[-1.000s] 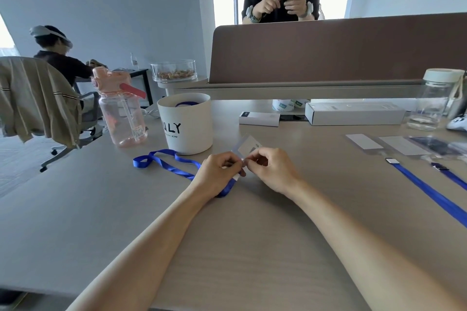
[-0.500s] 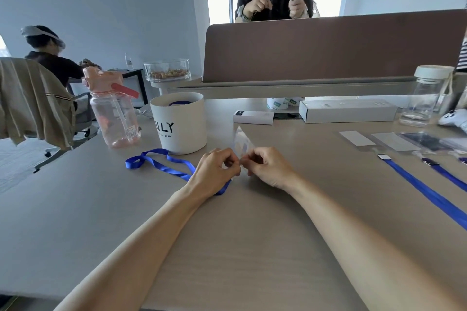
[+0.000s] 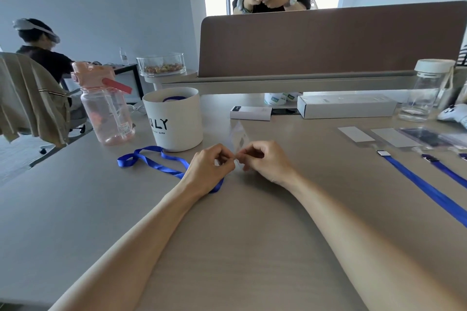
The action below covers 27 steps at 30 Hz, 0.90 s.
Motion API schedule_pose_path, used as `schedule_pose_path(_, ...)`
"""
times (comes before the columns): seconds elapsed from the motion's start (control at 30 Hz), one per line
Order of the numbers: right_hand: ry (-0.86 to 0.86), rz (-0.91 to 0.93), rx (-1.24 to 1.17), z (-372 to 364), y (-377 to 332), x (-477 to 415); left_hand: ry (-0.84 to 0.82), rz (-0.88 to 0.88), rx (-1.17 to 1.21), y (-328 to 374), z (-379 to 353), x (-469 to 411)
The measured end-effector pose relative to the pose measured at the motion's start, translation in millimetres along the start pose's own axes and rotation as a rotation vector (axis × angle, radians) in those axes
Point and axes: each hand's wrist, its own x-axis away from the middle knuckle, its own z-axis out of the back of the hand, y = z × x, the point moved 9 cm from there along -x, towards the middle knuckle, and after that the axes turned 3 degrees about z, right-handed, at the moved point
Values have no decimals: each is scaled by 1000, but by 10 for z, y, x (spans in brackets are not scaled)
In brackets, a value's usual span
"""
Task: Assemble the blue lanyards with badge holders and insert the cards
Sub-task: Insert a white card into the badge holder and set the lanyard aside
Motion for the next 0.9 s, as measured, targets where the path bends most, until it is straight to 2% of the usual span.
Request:
schedule_pose_path(0.3, 31, 55, 66, 11, -136, 68, -10, -46, 30, 32, 0, 14)
schedule_pose_path(0.53, -23, 123, 247, -65, -150, 78, -26, -62, 24, 45, 19, 49)
schedule_pose_path(0.67, 14, 190, 284, -33, -216, 88, -14, -50, 71, 23, 21, 23)
schedule_pose_path(0.9, 38, 104, 295, 8, -148, 105, -32, -16, 80, 34, -17, 21)
